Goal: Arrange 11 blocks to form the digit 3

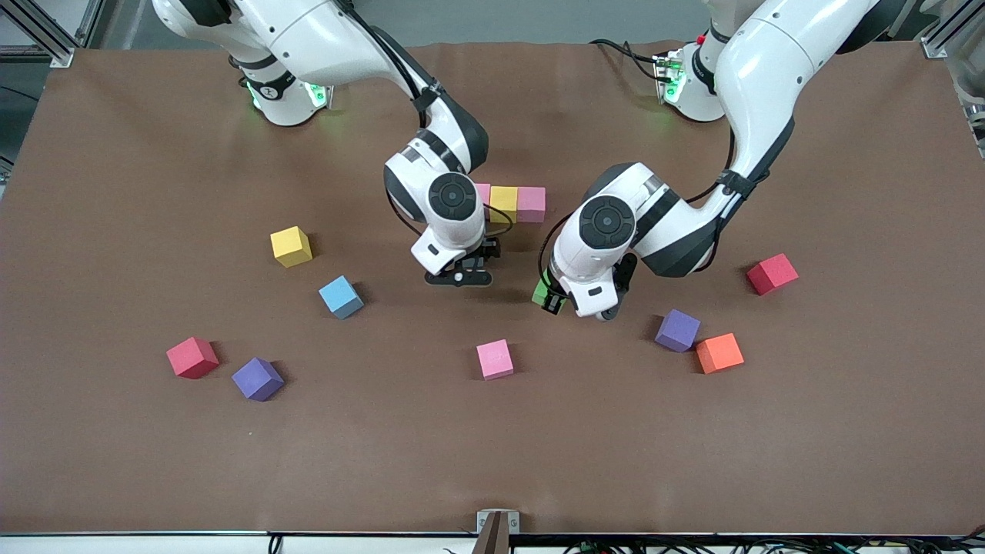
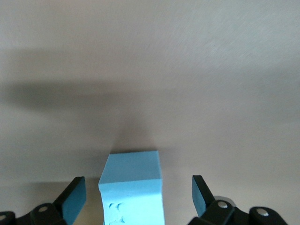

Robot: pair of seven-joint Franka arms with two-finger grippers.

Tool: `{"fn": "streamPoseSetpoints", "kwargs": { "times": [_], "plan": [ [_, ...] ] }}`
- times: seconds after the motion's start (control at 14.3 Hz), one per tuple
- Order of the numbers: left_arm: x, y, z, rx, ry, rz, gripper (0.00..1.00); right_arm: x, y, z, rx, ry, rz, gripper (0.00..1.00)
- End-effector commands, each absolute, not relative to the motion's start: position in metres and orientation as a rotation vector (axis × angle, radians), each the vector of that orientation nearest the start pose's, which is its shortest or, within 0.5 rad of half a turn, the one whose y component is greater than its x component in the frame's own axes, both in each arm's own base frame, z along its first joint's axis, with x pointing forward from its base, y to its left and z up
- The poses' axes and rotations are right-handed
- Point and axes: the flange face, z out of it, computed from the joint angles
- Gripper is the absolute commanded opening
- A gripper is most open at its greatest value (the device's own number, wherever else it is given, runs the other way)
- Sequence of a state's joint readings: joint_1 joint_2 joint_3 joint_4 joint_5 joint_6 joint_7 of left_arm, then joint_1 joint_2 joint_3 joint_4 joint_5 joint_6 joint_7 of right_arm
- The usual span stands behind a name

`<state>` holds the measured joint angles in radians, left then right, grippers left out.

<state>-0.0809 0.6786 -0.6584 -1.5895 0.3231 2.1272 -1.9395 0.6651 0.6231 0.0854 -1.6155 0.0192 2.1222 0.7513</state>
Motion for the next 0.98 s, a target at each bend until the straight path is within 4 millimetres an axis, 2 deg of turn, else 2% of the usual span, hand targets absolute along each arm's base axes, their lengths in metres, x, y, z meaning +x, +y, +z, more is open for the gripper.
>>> {"fn": "streamPoseSetpoints", "kwargs": {
  "times": [0.0, 0.21, 0.35, 0.63, 0.77, 0.91],
  "plan": [
    [0.563, -0.401, 0.302, -2.631, -1.763, 0.176, 0.03, 0.519, 0.428, 0.289, -3.144, -0.059, 0.23, 1.0],
    [0.558, -0.407, 0.3, -2.586, -1.816, 0.184, 0.04, 0.549, 0.38, 0.314, -3.123, -0.259, 0.229, 1.0],
    [0.551, -0.417, 0.293, -2.531, -1.872, 0.191, 0.04, 0.571, 0.338, 0.324, -3.09, -0.427, 0.239, 1.0],
    [0.546, -0.422, 0.282, -2.403, -2.002, 0.194, 0.04, 0.592, 0.259, 0.315, -3.005, -0.731, 0.259, 1.0],
    [0.542, -0.423, 0.277, -2.334, -2.061, 0.198, 0.05, 0.594, 0.229, 0.313, -2.967, -0.844, 0.242, 1.0],
    [0.532, -0.429, 0.272, -2.231, -2.144, 0.198, 0.05, 0.588, 0.203, 0.298, -2.922, -0.977, 0.176, 1.0]
  ]
}}
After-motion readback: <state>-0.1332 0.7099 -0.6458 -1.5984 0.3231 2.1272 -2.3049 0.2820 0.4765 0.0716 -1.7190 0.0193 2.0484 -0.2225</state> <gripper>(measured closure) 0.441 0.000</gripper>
